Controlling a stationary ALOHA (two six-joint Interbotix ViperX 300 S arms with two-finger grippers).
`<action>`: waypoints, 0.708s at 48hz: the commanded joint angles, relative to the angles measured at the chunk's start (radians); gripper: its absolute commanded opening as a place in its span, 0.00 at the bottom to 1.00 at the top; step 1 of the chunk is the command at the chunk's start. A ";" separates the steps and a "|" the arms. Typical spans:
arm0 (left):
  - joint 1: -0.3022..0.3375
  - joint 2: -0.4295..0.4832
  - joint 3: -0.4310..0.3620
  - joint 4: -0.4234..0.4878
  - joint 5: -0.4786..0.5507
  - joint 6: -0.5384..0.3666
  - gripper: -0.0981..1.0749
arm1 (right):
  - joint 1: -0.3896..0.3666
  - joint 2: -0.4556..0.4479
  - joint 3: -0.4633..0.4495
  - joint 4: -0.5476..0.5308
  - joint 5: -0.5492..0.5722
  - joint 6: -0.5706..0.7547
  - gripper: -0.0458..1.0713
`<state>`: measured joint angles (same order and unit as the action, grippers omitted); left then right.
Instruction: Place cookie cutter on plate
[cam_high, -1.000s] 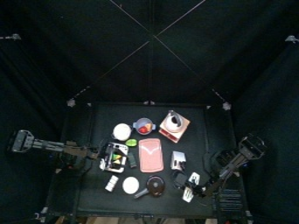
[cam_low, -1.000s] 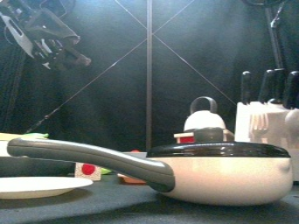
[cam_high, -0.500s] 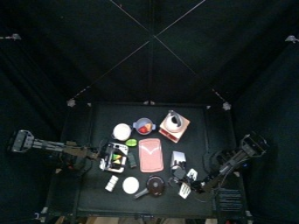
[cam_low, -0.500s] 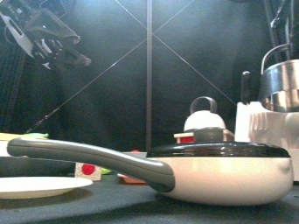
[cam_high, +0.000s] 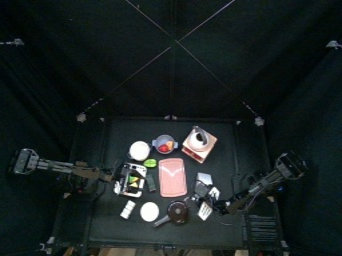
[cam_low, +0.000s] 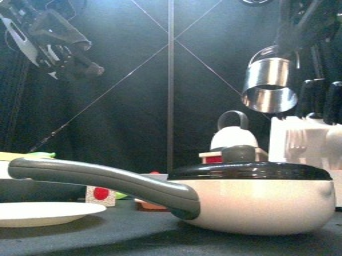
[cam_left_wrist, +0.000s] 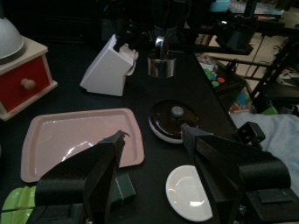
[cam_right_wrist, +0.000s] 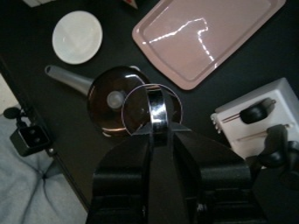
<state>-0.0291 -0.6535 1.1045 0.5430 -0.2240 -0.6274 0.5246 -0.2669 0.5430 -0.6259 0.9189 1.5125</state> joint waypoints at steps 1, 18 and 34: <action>0.002 -0.002 -0.012 0.000 -0.008 0.002 0.86 | -0.046 -0.028 -0.026 -0.006 -0.005 -0.002 0.56; 0.002 -0.002 -0.009 -0.026 -0.009 0.002 0.86 | -0.189 -0.012 -0.031 -0.060 -0.017 -0.002 0.56; 0.000 -0.002 -0.008 -0.032 -0.009 0.003 0.86 | -0.252 0.000 -0.067 -0.055 0.006 -0.003 0.56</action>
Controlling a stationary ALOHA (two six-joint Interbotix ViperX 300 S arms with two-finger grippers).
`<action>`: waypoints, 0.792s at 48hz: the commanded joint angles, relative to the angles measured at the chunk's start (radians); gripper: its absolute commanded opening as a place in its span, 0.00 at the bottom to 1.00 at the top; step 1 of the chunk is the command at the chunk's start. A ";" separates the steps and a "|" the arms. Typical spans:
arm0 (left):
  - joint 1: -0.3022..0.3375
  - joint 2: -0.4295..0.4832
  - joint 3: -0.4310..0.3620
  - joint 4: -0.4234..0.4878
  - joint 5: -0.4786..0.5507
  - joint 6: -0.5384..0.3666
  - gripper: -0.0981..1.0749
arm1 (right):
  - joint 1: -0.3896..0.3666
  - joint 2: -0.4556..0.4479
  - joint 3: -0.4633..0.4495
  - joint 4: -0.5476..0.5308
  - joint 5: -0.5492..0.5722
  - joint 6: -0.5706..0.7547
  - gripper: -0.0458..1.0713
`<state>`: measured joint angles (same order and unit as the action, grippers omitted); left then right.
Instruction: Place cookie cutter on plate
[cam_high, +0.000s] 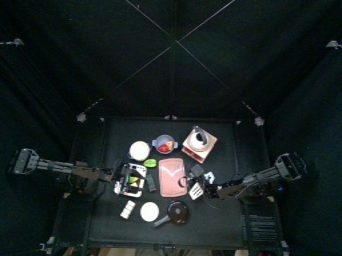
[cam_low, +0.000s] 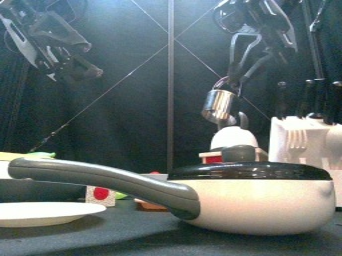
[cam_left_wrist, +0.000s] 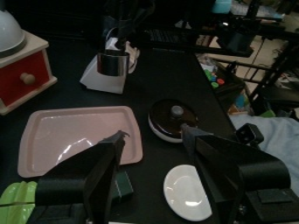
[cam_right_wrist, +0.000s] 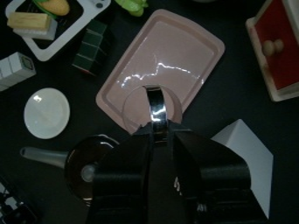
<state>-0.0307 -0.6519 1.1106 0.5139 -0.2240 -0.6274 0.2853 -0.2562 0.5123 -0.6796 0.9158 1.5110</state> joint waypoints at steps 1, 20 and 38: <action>0.002 -0.003 -0.012 -0.005 -0.008 0.003 0.86 | -0.014 -0.011 -0.041 -0.002 0.014 -0.002 0.56; 0.003 -0.003 -0.011 -0.003 -0.009 0.003 0.86 | -0.049 0.051 -0.138 0.014 0.130 -0.067 0.56; 0.003 -0.003 -0.008 -0.003 -0.009 0.003 0.86 | -0.126 0.213 -0.291 0.204 0.152 -0.416 0.56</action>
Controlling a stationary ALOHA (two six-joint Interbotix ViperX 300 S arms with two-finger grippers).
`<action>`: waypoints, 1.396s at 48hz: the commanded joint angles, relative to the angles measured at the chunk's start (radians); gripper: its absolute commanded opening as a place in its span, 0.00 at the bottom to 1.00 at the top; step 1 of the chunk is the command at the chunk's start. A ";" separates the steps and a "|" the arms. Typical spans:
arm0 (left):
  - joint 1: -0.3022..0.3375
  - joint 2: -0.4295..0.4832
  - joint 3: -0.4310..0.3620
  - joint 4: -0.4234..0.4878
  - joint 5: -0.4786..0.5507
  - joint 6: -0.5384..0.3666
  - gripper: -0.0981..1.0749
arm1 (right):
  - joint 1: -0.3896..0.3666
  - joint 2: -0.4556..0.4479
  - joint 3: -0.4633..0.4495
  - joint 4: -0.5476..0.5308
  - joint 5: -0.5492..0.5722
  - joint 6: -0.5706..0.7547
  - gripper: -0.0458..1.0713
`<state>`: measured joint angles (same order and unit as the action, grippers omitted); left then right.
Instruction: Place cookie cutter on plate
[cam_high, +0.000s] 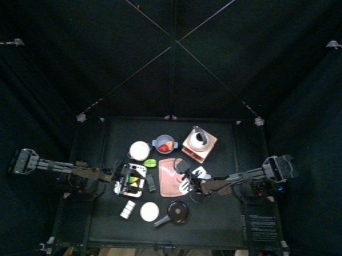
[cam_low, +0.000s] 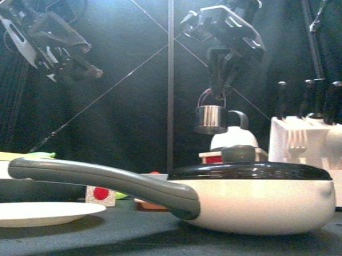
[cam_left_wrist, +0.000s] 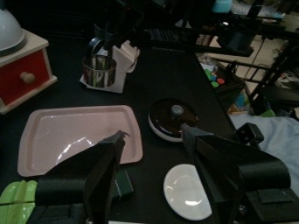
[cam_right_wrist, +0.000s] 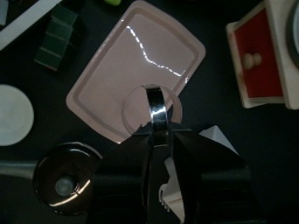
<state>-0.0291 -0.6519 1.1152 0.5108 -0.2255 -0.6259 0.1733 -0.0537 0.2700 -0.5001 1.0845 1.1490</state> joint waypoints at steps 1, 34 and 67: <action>0.000 -0.003 -0.012 0.000 -0.008 0.002 0.86 | -0.017 0.018 -0.054 0.029 -0.021 -0.066 0.56; 0.002 -0.003 -0.009 0.000 -0.006 0.002 0.86 | -0.032 0.127 0.008 0.046 -0.207 -0.143 0.57; 0.005 -0.003 -0.006 0.000 -0.006 0.002 0.86 | -0.025 0.179 0.023 0.060 -0.218 -0.140 0.58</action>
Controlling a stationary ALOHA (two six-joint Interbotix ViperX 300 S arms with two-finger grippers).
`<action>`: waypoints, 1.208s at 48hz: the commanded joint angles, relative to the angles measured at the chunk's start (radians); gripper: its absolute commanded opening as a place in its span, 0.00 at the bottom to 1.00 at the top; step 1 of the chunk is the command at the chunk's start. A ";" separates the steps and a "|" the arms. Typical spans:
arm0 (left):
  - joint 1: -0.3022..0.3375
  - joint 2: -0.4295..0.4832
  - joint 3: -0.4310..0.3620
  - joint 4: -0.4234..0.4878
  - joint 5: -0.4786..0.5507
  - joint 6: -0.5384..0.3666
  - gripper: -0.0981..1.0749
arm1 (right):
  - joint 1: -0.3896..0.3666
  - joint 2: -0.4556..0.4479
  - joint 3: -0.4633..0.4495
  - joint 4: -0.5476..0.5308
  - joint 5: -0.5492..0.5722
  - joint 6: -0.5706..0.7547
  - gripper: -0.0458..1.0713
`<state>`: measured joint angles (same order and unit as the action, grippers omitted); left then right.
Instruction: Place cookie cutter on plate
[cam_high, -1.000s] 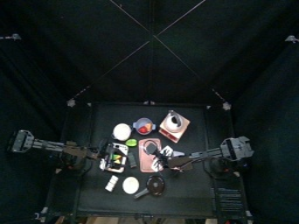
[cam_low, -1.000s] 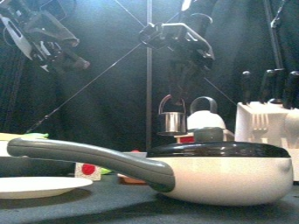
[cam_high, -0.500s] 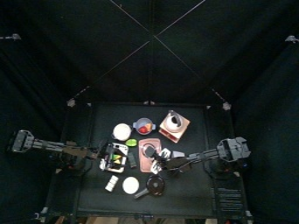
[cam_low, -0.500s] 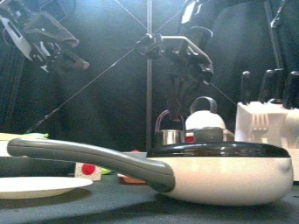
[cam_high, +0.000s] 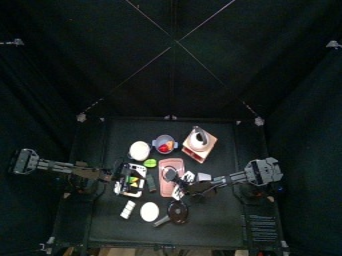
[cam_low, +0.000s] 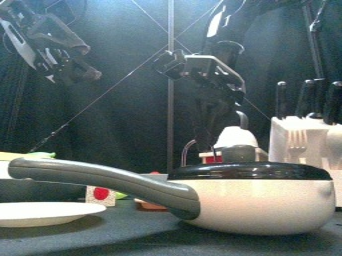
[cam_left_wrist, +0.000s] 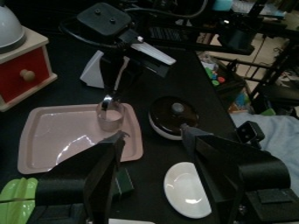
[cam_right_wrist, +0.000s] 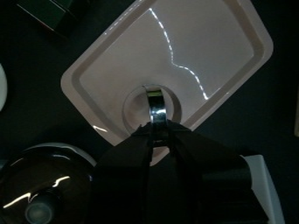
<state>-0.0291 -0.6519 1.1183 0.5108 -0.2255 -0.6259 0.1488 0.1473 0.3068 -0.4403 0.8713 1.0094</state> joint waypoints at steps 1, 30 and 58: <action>0.006 -0.003 -0.009 0.000 -0.008 0.002 0.86 | 0.002 -0.021 -0.014 0.000 -0.005 0.000 0.58; 0.009 -0.003 -0.008 -0.002 -0.006 0.002 0.86 | 0.006 -0.017 -0.034 0.023 0.018 -0.005 0.82; 0.012 -0.003 -0.008 0.002 -0.006 0.002 0.86 | 0.011 -0.023 -0.046 0.023 0.029 0.000 0.82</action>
<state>-0.0230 -0.6519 1.1229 0.5108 -0.2240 -0.6259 0.1580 0.1519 0.2884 -0.4157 0.9020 1.0078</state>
